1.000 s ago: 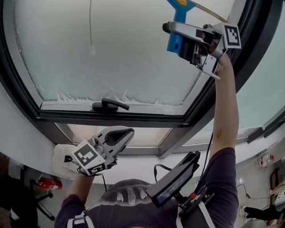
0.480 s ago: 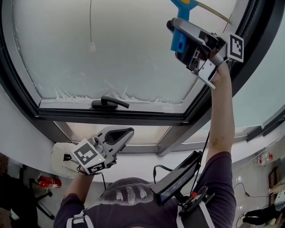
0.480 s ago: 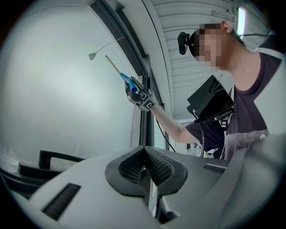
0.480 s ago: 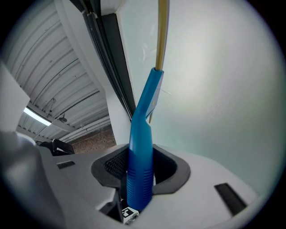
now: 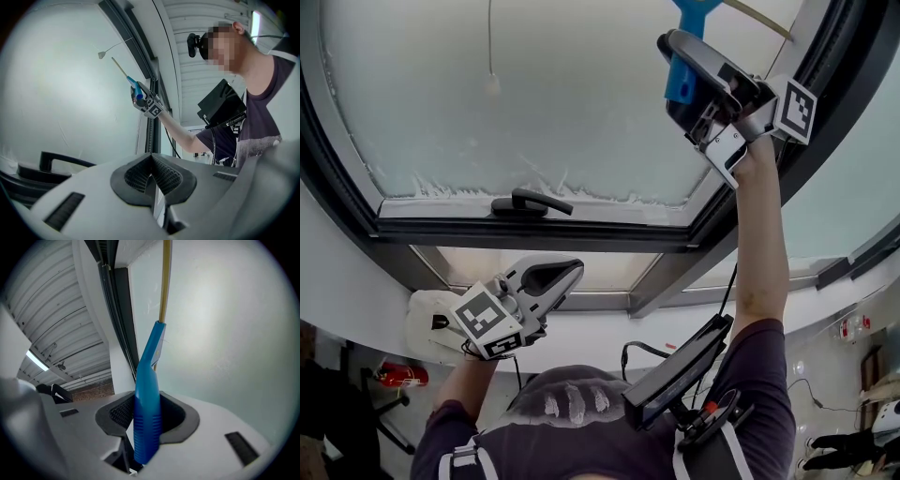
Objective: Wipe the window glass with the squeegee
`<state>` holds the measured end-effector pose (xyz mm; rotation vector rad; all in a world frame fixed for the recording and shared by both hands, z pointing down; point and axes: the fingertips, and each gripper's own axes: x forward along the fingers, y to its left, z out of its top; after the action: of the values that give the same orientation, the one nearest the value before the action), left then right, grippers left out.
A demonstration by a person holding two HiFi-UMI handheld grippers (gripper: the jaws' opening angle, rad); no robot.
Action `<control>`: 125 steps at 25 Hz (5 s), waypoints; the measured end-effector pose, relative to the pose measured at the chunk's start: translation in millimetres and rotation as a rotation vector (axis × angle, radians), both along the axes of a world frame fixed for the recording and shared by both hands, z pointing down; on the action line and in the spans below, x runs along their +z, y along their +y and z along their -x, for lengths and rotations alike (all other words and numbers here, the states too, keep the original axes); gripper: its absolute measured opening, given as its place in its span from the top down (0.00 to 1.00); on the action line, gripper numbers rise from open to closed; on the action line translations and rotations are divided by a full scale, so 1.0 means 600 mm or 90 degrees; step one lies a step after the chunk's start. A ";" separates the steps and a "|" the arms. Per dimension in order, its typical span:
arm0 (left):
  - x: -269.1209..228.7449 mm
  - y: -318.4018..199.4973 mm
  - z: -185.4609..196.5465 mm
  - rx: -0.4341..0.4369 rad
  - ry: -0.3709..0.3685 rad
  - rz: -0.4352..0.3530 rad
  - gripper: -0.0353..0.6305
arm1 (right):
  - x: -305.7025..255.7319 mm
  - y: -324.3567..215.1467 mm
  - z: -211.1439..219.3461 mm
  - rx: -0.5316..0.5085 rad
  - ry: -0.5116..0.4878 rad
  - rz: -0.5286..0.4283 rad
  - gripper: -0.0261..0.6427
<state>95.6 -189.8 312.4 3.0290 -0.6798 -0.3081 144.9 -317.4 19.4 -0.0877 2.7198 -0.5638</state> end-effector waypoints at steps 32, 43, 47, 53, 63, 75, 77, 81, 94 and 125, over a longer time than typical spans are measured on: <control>0.012 -0.005 0.036 -0.021 0.008 0.004 0.93 | 0.119 0.000 0.001 0.052 -0.040 0.015 0.77; 0.042 0.013 0.037 -0.023 0.001 0.043 0.94 | 0.164 0.001 -0.001 0.057 -0.041 0.024 0.77; 0.051 0.019 0.038 -0.025 0.003 0.050 0.94 | 0.188 0.004 -0.001 0.059 -0.037 0.033 0.77; 0.056 0.029 0.033 -0.029 -0.003 0.064 0.94 | 0.214 0.005 -0.003 0.059 -0.035 0.047 0.77; 0.073 0.043 0.035 -0.044 -0.017 0.080 0.94 | 0.264 0.012 -0.001 0.050 -0.044 0.076 0.77; 0.083 0.043 0.025 -0.049 -0.016 0.094 0.94 | 0.313 0.016 -0.003 0.034 -0.049 0.107 0.77; 0.090 0.042 0.020 -0.048 -0.018 0.100 0.94 | 0.319 0.018 0.000 0.026 -0.054 0.115 0.77; 0.098 0.042 0.012 -0.045 -0.016 0.108 0.94 | 0.336 0.023 0.003 0.010 -0.060 0.138 0.77; 0.109 0.040 0.013 -0.063 -0.015 0.118 0.94 | 0.383 0.026 -0.002 0.018 -0.057 0.169 0.76; 0.125 0.068 0.162 -0.034 -0.006 0.126 0.94 | 0.349 0.074 0.049 0.111 -0.047 0.098 0.76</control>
<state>-1.6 -148.9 387.4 2.8300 -0.7448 -0.2143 115.5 -272.8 229.0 -0.3329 2.5625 -0.7078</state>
